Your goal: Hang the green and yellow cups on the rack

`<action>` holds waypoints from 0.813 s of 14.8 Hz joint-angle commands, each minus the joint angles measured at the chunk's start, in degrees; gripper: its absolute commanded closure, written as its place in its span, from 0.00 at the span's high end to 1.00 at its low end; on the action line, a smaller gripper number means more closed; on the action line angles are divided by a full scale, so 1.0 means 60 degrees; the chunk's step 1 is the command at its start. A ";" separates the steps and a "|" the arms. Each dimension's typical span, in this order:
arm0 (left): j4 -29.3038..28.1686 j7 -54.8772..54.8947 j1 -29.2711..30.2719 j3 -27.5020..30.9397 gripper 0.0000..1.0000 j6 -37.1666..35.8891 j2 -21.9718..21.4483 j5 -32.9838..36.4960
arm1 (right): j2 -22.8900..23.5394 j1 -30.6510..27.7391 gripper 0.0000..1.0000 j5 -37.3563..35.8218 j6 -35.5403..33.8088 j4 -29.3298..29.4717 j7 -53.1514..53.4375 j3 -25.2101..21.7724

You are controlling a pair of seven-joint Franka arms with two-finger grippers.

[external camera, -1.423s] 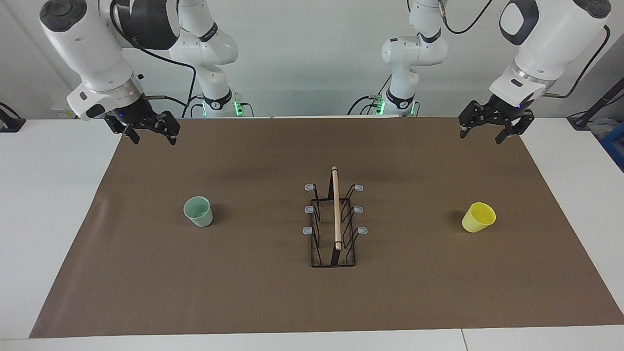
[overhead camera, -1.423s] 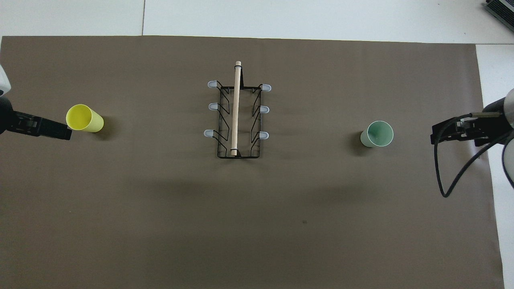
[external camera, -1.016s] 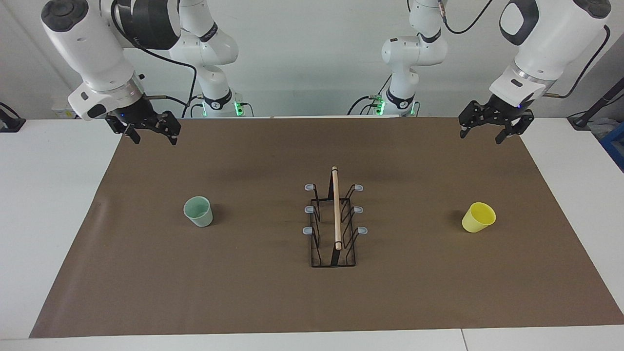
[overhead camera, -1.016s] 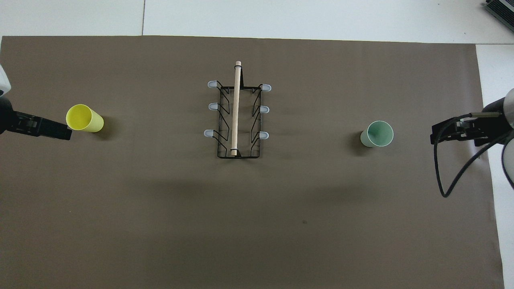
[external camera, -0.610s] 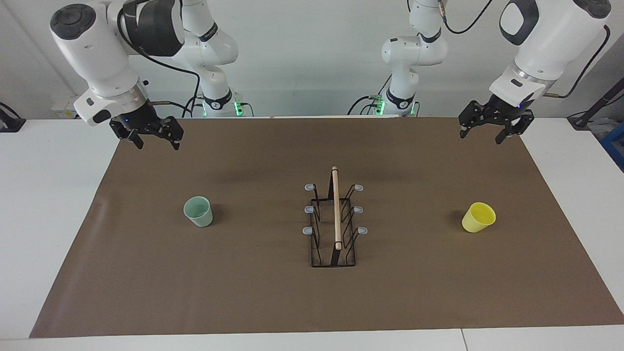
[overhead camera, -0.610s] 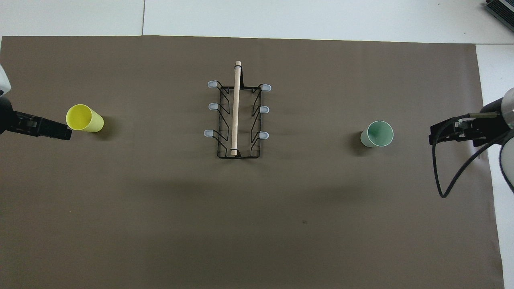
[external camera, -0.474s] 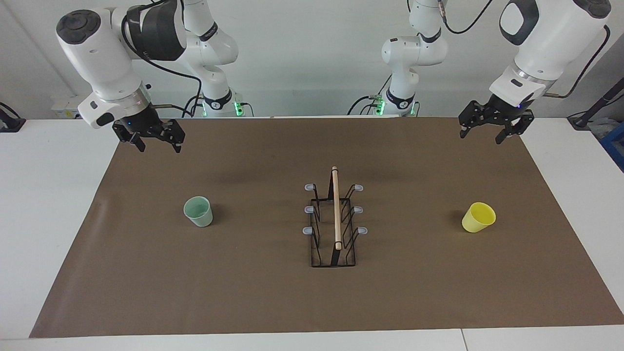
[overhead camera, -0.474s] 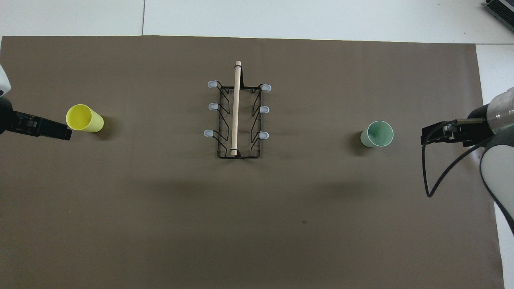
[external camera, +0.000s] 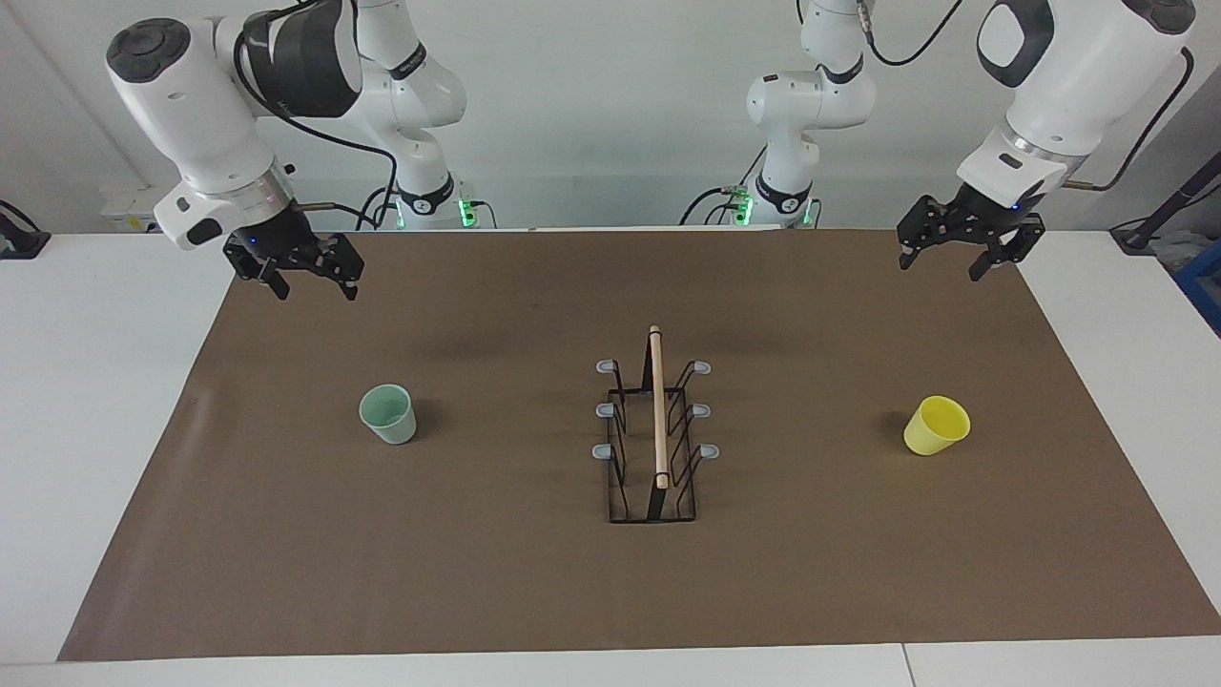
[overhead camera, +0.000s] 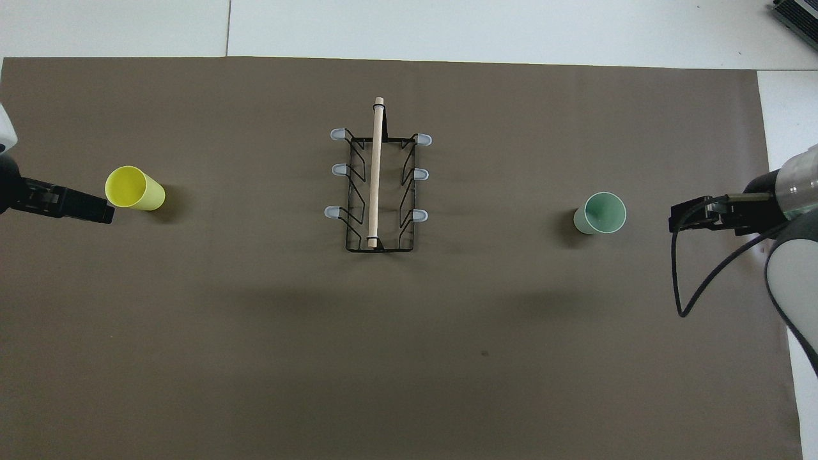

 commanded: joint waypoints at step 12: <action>0.2388 -0.0052 0.0019 0.0008 1.00 -0.0478 0.1806 0.0089 | -0.0400 -0.2020 1.00 0.2694 0.1427 -0.1290 -0.0944 0.0030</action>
